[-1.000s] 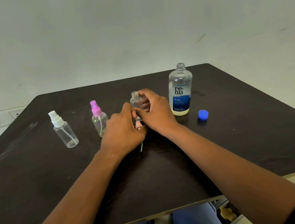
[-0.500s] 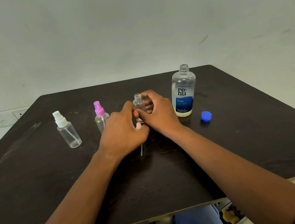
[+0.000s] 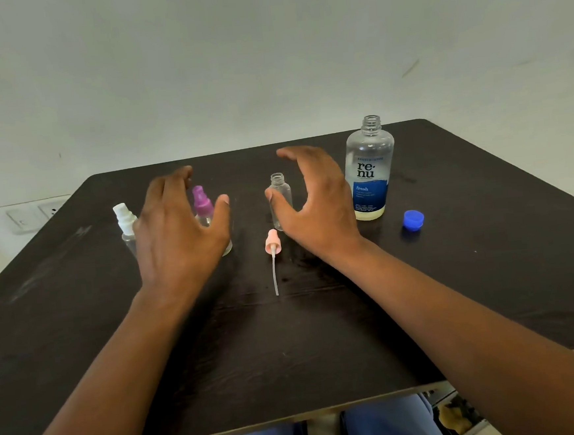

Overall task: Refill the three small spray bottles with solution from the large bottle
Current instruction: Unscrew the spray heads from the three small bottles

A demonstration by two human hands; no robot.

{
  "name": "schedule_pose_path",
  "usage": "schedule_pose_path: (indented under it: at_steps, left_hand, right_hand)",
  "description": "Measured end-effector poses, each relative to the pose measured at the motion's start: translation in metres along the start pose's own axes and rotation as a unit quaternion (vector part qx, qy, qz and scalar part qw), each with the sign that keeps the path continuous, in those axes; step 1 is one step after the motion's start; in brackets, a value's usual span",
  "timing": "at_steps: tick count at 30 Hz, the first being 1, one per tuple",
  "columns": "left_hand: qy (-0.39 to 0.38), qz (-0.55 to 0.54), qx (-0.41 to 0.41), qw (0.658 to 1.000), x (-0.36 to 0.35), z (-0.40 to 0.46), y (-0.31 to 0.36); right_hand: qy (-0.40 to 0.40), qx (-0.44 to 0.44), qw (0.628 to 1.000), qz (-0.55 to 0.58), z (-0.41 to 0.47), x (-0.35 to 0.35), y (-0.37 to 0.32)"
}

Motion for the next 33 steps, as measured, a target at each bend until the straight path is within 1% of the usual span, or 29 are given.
schedule_pose_path:
  at_steps: [2, 3, 4, 6, 8, 10, 14, 18, 20, 22, 24, 25, 28, 31, 33]
  left_hand:
    - [0.005, -0.015, 0.006, 1.000, -0.001, 0.000, -0.002]
    - [0.007, -0.023, 0.009, 1.000, -0.001, -0.001, -0.002]
    - [0.007, -0.033, 0.013, 0.999, -0.001, -0.001, -0.003]
    - [0.001, -0.052, 0.025, 0.998, -0.003, -0.003, -0.007]
    - [-0.004, -0.066, 0.037, 0.997, -0.006, -0.003, -0.011]
    - [-0.002, -0.083, 0.043, 0.996, -0.007, -0.003, -0.014]
    - [-0.007, -0.108, 0.046, 0.993, -0.013, -0.001, -0.021]
    - [0.002, -0.126, 0.023, 0.992, -0.011, 0.000, -0.019]
    - [0.009, -0.142, 0.010, 0.990, -0.006, -0.001, -0.015]
    - [0.008, -0.178, -0.009, 0.984, -0.002, 0.000, -0.013]
    - [-0.007, -0.239, -0.040, 0.970, -0.002, 0.001, -0.009]
    - [-0.019, -0.280, -0.056, 0.958, -0.003, 0.002, -0.006]
    - [-0.067, -0.401, -0.078, 0.910, -0.008, 0.002, 0.004]
    - [-0.115, -0.467, -0.090, 0.872, -0.018, 0.003, 0.007]
    - [-0.134, -0.499, -0.095, 0.851, -0.022, 0.004, 0.006]
  right_hand:
    - [0.019, 0.034, 0.999, -0.021, -0.003, 0.005, -0.009]
    - [0.015, 0.051, 0.998, -0.023, -0.003, 0.005, -0.012]
    - [-0.004, 0.069, 0.997, -0.024, -0.004, 0.003, -0.015]
    - [-0.072, 0.095, 0.992, -0.031, -0.005, -0.009, -0.020]
    - [-0.142, 0.097, 0.984, -0.048, -0.007, -0.022, -0.022]
    - [-0.173, 0.095, 0.978, -0.062, -0.008, -0.027, -0.024]
    - [-0.177, 0.094, 0.979, -0.047, -0.007, -0.026, -0.024]
    - [-0.178, 0.079, 0.980, -0.028, -0.007, -0.028, -0.022]
    - [-0.173, 0.056, 0.983, 0.000, -0.006, -0.029, -0.018]
    - [-0.167, 0.025, 0.984, 0.054, -0.006, -0.030, -0.013]
    - [-0.181, 0.005, 0.977, 0.111, -0.007, -0.033, -0.012]
    - [-0.193, 0.005, 0.972, 0.134, -0.008, -0.034, -0.014]
    - [-0.224, 0.025, 0.959, 0.172, -0.011, -0.042, -0.021]
    - [-0.233, 0.030, 0.949, 0.211, -0.011, -0.048, -0.022]
    - [-0.241, 0.032, 0.937, 0.250, -0.011, -0.049, -0.023]
Point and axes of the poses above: each hand's wrist, its own z-axis towards the middle knuckle, its own x-axis out of the back of the hand, y = z × x, the point moved 9 cm from there along z, towards the middle knuckle, and after that the axes turned 15 degrees about -y, right-handed, at the moved point
